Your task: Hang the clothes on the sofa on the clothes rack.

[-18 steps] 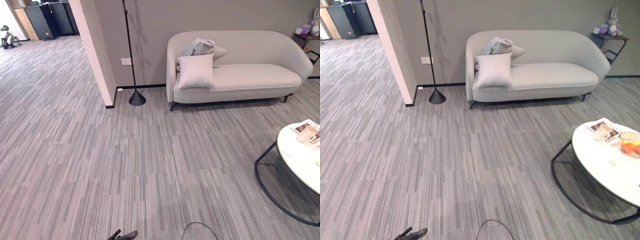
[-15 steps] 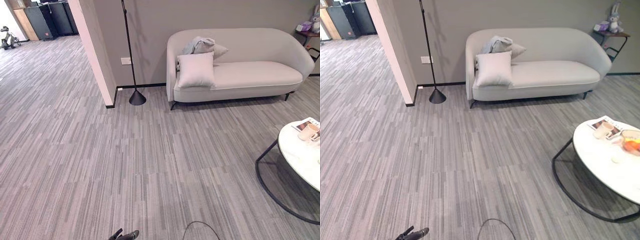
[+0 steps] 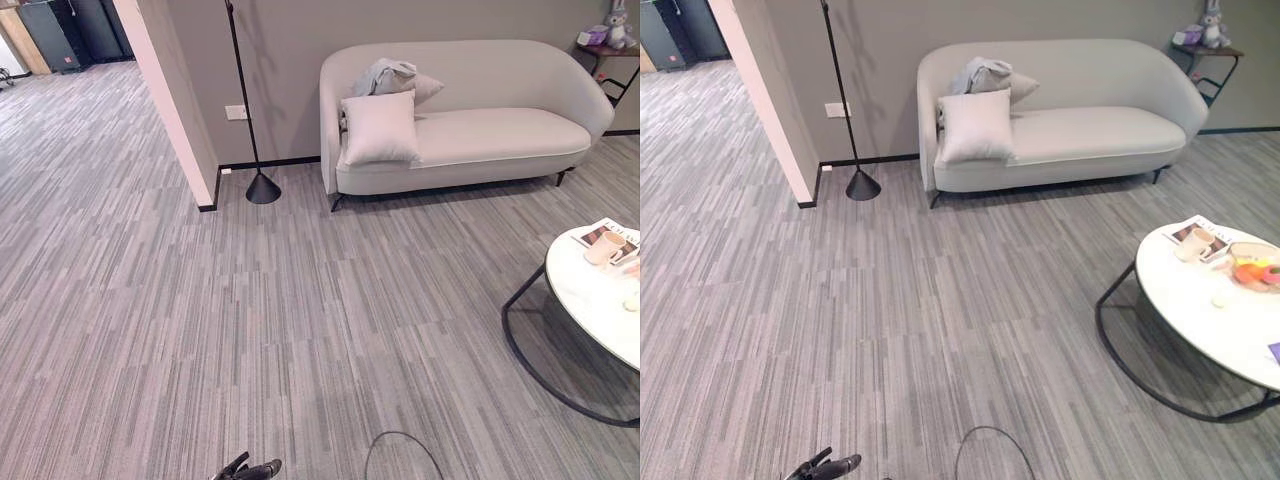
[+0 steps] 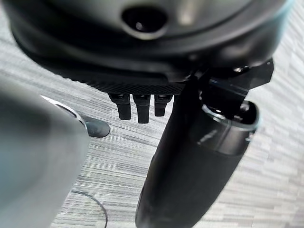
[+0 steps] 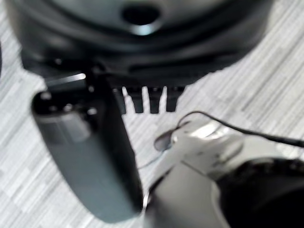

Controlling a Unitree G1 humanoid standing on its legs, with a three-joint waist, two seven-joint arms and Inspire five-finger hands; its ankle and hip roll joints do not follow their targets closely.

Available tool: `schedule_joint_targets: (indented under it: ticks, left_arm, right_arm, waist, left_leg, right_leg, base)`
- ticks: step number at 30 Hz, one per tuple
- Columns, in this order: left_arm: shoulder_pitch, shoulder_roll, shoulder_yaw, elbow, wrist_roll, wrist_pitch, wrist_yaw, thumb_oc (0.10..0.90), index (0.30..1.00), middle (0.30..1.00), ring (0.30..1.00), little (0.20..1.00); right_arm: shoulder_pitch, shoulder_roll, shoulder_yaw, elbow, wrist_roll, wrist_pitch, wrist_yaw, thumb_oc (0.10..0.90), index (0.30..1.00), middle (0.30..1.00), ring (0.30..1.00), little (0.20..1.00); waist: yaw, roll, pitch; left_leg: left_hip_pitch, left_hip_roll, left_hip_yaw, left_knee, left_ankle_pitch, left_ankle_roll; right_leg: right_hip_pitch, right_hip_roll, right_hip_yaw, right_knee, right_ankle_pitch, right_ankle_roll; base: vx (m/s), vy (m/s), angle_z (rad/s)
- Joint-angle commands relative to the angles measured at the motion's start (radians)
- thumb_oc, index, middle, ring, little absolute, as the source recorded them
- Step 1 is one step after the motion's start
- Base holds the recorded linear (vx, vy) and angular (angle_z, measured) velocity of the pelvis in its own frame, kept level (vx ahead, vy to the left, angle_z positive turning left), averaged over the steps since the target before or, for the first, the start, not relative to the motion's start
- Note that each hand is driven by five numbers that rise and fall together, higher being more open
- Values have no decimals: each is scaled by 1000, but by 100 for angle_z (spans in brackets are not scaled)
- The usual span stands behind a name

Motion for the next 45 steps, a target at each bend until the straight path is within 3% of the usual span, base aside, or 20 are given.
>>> schedule_joint_targets:
  ticks: [1, 9, 13, 14, 16, 17, 18, 20, 21, 24, 28, 31, 32, 35, 36, 37, 40, 43, 44, 45]
  left_arm:
    - [-35, -39, -22, 49, 55, -29, -26, 800, 900, 900, 900, 900]
    - [-39, -39, -24, 55, 71, -24, -30, 800, 900, 900, 900, 900]
    - [-41, -40, -17, 64, 71, -19, -31, 800, 900, 900, 900, 900]
    - [-43, -37, -13, 70, 78, -15, -32, 800, 900, 900, 900, 900]
    - [-42, -36, -12, 76, 82, -12, -34, 800, 900, 900, 900, 900]
    - [-42, -36, -12, 76, 82, -12, -34, 800, 900, 900, 900, 900]
    - [-42, -35, -10, 80, 89, -10, -38, 800, 900, 900, 900, 900]
    - [-42, -34, -10, 81, 92, -9, -38, 800, 900, 900, 900, 900]
    - [-42, -35, -10, 80, 92, -9, -38, 800, 900, 900, 900, 900]
    - [-49, -33, -18, 80, 92, -14, -32, 800, 900, 900, 900, 900]
    - [-52, -30, -30, 81, 109, -14, -29, 800, 900, 900, 900, 900]
    - [-49, -28, -30, 86, 119, -13, -31, 800, 900, 900, 900, 900]
    - [-51, -30, -44, 80, 128, -12, -27, 800, 900, 900, 900, 900]
    - [-56, -36, -72, 79, 154, -18, -23, 800, 900, 900, 900, 900]
    - [-59, -39, -82, 79, 163, -20, -22, 800, 900, 900, 900, 900]
    - [-63, -42, -102, 67, 166, -22, -21, 800, 900, 900, 900, 900]
    - [-73, -42, -108, 56, 157, -28, -10, 800, 900, 900, 900, 900]
    - [-77, -43, -110, 35, 145, -34, -2, 800, 900, 900, 900, 900]
    - [-78, -39, -111, 19, 140, -33, 3, 800, 900, 900, 900, 900]
    - [-73, -36, -113, 14, 139, -33, 11, 800, 900, 900, 900, 900]
  right_arm:
    - [-57, -30, 20, 78, -28, -4, 13, 800, 900, 900, 900, 900]
    - [-66, -38, 17, 85, -43, -2, 17, 800, 900, 900, 900, 900]
    - [-71, -38, 17, 78, -55, -3, 20, 800, 900, 900, 900, 900]
    - [-71, -36, 18, 74, -59, -4, 23, 800, 900, 900, 900, 900]
    - [-68, -36, 15, 76, -62, -3, 22, 800, 900, 900, 900, 900]
    - [-68, -36, 15, 76, -62, -3, 22, 800, 900, 900, 900, 900]
    - [-68, -38, 8, 86, -61, 0, 21, 800, 900, 900, 900, 900]
    - [-70, -37, 3, 92, -54, 2, 23, 800, 900, 900, 900, 900]
    - [-71, -38, 3, 93, -54, 2, 23, 800, 900, 900, 900, 900]
    - [-81, -31, -4, 96, -38, 11, 27, 800, 900, 900, 900, 900]
    - [-80, -31, -15, 99, -36, 22, 31, 800, 900, 900, 900, 900]
    - [-75, -33, -23, 107, -33, 24, 33, 800, 900, 900, 900, 900]
    - [-81, -46, -37, 115, -19, 24, 28, 800, 900, 900, 900, 900]
    - [-84, -53, -29, 110, -14, 17, 29, 800, 900, 900, 900, 900]
    - [-87, -55, -21, 107, -19, 16, 28, 800, 900, 900, 900, 900]
    - [-89, -59, -5, 101, -27, 9, 26, 800, 900, 900, 900, 900]
    - [-95, -66, 27, 97, -46, -2, 23, 800, 900, 900, 900, 900]
    - [-97, -72, 49, 94, -48, -14, 19, 800, 900, 900, 900, 900]
    - [-103, -84, 54, 93, -47, -18, 14, 800, 900, 900, 900, 900]
    - [-111, -90, 54, 90, -42, -21, 5, 800, 900, 900, 900, 900]
  waist:
    - [-6, -13, 13]
    - [1, 19, 13]
    - [7, 28, 20]
    - [9, 32, 25]
    - [11, 28, 24]
    - [10, 29, 23]
    - [19, 23, 15]
    - [21, 17, 8]
    - [23, 18, 12]
    - [11, 8, 22]
    - [0, 4, 22]
    - [-1, -4, 12]
    - [-12, 4, -7]
    - [-19, 17, -14]
    - [-22, 22, -18]
    - [-21, 39, -22]
    - [-10, 42, -26]
    - [18, 32, -8]
    - [41, 13, 16]
    - [47, 4, 28]
  left_leg:
    - [21, -32, -47, -5, -96, 2]
    - [50, -59, -52, -5, -106, 22]
    - [64, -64, -43, -5, -110, 34]
    - [73, -61, -33, -5, -114, 37]
    - [79, -63, -21, -5, -119, 35]
    - [79, -63, -23, -5, -119, 35]
    - [85, -58, -7, -5, -132, 26]
    - [98, -53, -16, -5, -156, 16]
    - [94, -52, -4, -5, -146, 18]
    - [129, -47, -14, -5, -168, -1]
    - [176, -39, -21, -5, -198, -21]
    - [198, -40, -32, -5, -216, -29]
    - [214, -2, -55, -5, -219, -41]
    - [217, 34, -61, -5, -218, -55]
    - [218, 50, -61, -5, -213, -62]
    - [227, 95, -59, -5, -182, -83]
    - [181, 152, -63, 106, -99, -127]
    - [83, 198, -86, 344, 15, -165]
    - [-15, 200, -128, 557, 88, -164]
    - [-54, 209, -122, 616, 100, -151]
  right_leg:
    - [-52, -115, -57, 0, 111, 92]
    - [-53, -137, -87, 113, 54, 88]
    - [-83, -169, -120, 208, 58, 100]
    - [-99, -192, -155, 269, 73, 107]
    - [-106, -216, -193, 276, 90, 110]
    - [-105, -215, -195, 274, 91, 110]
    - [-97, -229, -240, 192, 104, 109]
    - [-107, -231, -228, 119, 125, 130]
    - [-107, -229, -240, 108, 144, 121]
    - [-161, -258, -197, -20, 240, 154]
    - [-184, -284, -191, -90, 309, 184]
    - [-164, -282, -205, -102, 306, 181]
    - [-169, -255, -204, -48, 288, 165]
    - [-174, -229, -212, -13, 255, 147]
    - [-174, -215, -218, -6, 240, 138]
    - [-168, -171, -225, 6, 200, 115]
    - [-130, -119, -233, -31, 167, 74]
    - [-44, -64, -246, -105, 128, 17]
    - [3, -44, -246, -122, 91, -18]
    - [16, -40, -242, -122, 75, -27]
  base:
    - [-67, 110, -3]
    - [0, 76, 0]
    - [10, 65, -3]
    - [2, 31, -17]
    - [33, 22, -18]
    - [112, -62, -15]
    - [172, -110, -12]
    - [154, -120, -20]
    - [101, -110, -26]
    - [194, -113, -17]
    - [207, -85, -4]
    - [325, -144, 6]
    - [453, -236, 3]
    - [251, -161, 19]
    - [243, -206, 16]
    - [317, -277, 19]
    - [239, -260, 11]
    - [209, -292, 6]
    - [260, -332, 22]
    - [189, -246, 27]
